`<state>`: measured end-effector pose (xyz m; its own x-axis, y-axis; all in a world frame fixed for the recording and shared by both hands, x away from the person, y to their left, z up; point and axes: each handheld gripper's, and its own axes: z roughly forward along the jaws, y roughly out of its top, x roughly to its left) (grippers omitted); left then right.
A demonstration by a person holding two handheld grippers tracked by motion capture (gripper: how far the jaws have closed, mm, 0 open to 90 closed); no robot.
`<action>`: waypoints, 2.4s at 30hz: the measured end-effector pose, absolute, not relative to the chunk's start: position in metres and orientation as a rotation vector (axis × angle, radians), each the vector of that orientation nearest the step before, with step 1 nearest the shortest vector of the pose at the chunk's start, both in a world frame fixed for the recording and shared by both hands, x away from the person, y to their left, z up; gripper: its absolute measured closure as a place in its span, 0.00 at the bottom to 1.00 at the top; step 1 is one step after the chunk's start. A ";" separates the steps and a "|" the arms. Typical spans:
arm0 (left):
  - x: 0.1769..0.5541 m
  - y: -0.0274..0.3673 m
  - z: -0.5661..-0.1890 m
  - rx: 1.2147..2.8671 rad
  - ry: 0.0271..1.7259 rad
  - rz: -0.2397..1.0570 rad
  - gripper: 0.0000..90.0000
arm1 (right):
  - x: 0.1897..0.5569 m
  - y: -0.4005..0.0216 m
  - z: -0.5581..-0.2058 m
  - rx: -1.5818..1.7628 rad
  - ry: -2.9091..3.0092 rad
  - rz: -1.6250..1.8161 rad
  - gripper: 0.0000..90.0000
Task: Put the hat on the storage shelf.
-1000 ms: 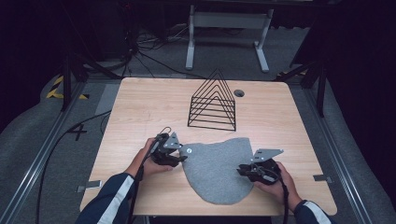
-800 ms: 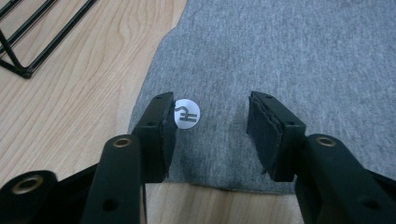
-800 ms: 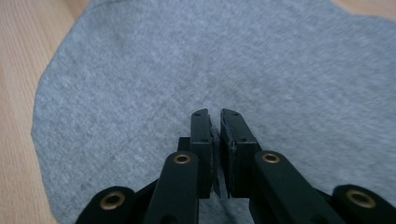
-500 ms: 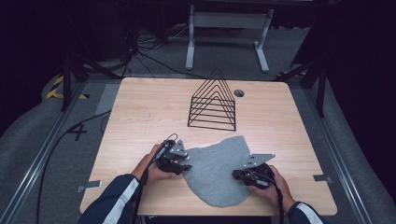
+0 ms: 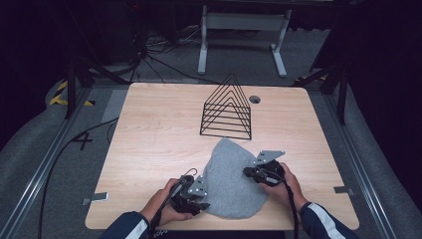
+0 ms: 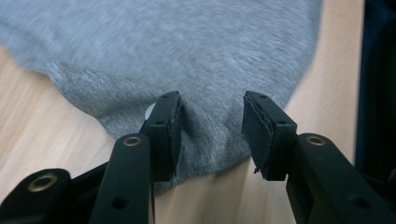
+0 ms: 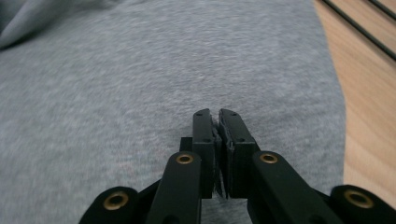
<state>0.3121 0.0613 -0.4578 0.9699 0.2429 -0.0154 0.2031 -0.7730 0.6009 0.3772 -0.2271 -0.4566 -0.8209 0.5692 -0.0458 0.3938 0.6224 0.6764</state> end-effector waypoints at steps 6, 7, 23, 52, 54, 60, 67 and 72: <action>0.303 0.036 -0.459 2.459 0.284 0.080 0.64 | 0.401 -0.214 -0.458 0.790 2.555 0.995 0.95; 0.302 0.033 -0.459 2.463 0.272 0.076 0.64 | 0.404 -0.211 -0.458 0.799 2.541 0.990 0.95; 0.326 0.036 -0.422 2.366 0.254 0.227 0.45 | 0.366 -0.229 -0.437 0.823 2.491 1.063 0.92; 0.403 0.055 -0.460 2.418 0.443 0.191 0.54 | 0.314 -0.235 -0.454 0.790 2.569 0.884 0.98; 0.388 0.058 -0.461 2.409 0.431 0.173 0.55 | 0.322 -0.241 -0.454 0.813 2.540 0.877 0.98; 0.351 0.055 -0.462 2.416 0.386 0.151 0.55 | 0.344 -0.254 -0.455 0.906 2.484 0.901 0.98; 0.329 0.046 -0.462 2.423 0.368 0.128 0.55 | 0.364 -0.254 -0.457 0.912 2.448 0.907 0.95; 0.323 0.044 -0.460 2.430 0.351 0.133 0.54 | 0.378 -0.253 -0.458 0.927 2.425 0.939 0.77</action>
